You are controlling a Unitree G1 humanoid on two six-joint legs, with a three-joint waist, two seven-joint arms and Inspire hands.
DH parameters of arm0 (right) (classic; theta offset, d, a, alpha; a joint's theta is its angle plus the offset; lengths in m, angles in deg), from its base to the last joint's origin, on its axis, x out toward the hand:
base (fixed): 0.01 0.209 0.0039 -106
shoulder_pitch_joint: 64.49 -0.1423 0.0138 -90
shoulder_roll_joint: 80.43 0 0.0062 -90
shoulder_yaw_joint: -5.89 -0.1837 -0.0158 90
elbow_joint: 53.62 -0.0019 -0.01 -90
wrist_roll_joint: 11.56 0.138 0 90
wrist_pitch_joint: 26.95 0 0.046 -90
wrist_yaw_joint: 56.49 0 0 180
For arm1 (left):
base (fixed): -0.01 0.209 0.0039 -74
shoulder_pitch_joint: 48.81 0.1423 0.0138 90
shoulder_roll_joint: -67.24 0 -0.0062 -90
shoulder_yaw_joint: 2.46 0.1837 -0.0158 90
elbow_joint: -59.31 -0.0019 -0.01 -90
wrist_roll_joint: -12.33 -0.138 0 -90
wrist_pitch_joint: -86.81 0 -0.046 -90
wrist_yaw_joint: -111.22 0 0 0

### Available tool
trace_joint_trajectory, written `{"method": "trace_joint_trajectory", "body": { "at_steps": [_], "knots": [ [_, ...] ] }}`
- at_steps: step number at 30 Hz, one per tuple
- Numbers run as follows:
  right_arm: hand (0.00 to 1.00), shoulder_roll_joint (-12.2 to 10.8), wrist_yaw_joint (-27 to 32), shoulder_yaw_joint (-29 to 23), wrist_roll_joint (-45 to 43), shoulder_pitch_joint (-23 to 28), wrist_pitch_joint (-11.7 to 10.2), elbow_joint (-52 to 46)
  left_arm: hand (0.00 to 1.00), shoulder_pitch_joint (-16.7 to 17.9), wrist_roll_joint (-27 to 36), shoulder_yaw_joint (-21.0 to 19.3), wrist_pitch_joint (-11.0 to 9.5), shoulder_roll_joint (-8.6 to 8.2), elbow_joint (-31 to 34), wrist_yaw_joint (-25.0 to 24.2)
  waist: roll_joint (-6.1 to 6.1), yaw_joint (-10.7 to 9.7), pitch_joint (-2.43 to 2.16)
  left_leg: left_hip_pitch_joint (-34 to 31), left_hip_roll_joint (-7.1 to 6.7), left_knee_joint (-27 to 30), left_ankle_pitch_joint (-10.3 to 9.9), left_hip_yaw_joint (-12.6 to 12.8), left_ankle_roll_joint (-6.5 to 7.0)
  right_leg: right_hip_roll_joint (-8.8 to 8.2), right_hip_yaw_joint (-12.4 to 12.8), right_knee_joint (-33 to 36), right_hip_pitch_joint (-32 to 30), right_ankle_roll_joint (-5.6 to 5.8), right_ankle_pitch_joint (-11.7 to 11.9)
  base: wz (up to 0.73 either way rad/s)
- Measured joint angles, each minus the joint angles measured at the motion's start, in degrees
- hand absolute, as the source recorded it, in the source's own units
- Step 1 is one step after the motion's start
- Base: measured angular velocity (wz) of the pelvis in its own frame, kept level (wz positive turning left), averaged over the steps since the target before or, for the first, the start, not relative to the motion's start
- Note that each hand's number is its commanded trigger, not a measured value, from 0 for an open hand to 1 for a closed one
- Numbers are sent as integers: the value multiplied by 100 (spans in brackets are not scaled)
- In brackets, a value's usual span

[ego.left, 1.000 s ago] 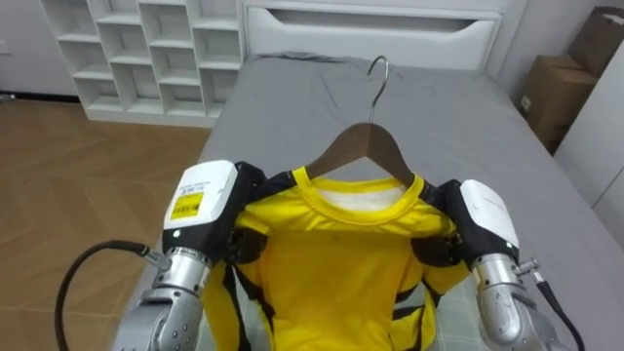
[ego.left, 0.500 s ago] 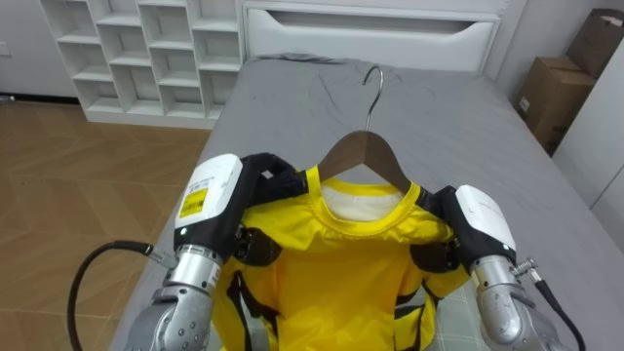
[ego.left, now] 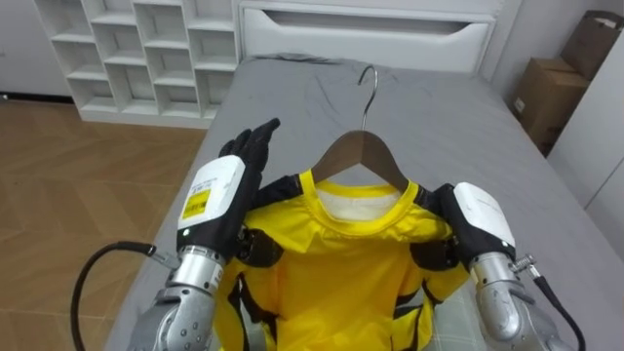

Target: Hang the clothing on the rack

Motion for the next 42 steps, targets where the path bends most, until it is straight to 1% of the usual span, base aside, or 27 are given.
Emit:
{"method": "trace_joint_trajectory", "body": {
  "at_steps": [8,10,13,15,18,19,22,24,27,29,30,35,39,40,42],
  "knots": [
    [100,0,-62,0,-7,0,67,-10,0,7,8,4,73,0,0,-5,-2,-4,-3,0,1,25,0,-4,0,5,27,10,8,0,0,0],
    [100,1,-87,-4,-3,0,74,-14,0,7,131,4,78,0,0,-6,-5,-9,-5,-1,1,28,0,-2,0,5,30,14,7,0,0,0],
    [100,1,-176,-16,0,0,117,-38,0,13,281,2,99,8,0,-6,-34,-12,-26,-2,2,35,0,1,0,7,32,17,7,0,0,0],
    [100,1,-184,-53,-28,0,122,-88,0,13,312,-2,102,16,1,-5,-68,-26,-49,-3,2,47,0,-1,0,7,32,24,13,0,0,0],
    [100,14,-176,-145,-193,0,121,-149,0,13,376,-18,105,16,1,-3,-89,-38,-63,8,1,57,0,9,0,7,38,27,26,-2,1,0],
    [100,29,-176,-170,-195,1,113,-148,0,14,383,-21,105,16,1,0,-89,-40,-63,11,0,58,0,16,0,5,40,27,28,-1,1,0],
    [100,184,-176,-185,-162,6,109,-148,0,32,460,-46,104,50,-14,24,-85,-47,-61,63,-2,52,0,13,0,4,42,19,81,-1,2,0],
    [100,283,-175,-240,-159,6,61,-148,0,51,618,-67,82,94,-17,28,-81,-64,-60,111,-1,34,-1,-6,1,11,42,7,125,-1,2,0],
    [100,320,-175,-360,-146,7,27,-147,0,143,655,-121,80,94,-13,51,-62,-95,-59,123,2,30,-1,-8,1,14,42,12,130,-2,2,0],
    [100,437,-173,-365,29,7,-13,-97,0,260,671,-181,81,94,-14,50,-49,-131,-51,161,5,24,-1,-8,0,19,44,7,168,-2,2,0],
    [100,454,-173,-407,145,7,-14,-36,0,288,671,-213,82,94,-15,46,-45,-147,-49,189,8,0,-2,-8,0,22,45,6,183,-3,2,0],
    [100,458,-177,-703,532,7,-8,239,0,291,669,-364,82,100,-13,46,-26,-219,-45,153,7,-25,-2,38,1,25,88,12,120,-2,2,-4],
    [100,462,-173,-930,769,7,3,248,0,316,670,-438,99,101,-13,39,-19,-372,-49,111,12,-23,-2,109,2,33,126,5,75,-2,2,-4],
    [100,462,-172,-944,825,7,4,256,0,321,670,-438,100,101,-13,38,-19,-379,-49,110,12,-23,-2,120,1,33,134,5,74,-2,2,-9],
    [100,462,-172,-990,1034,7,63,276,0,348,670,-438,109,100,-13,25,-16,-414,-51,98,15,-31,-2,162,2,37,177,11,35,-2,2,-10]
  ]
}}
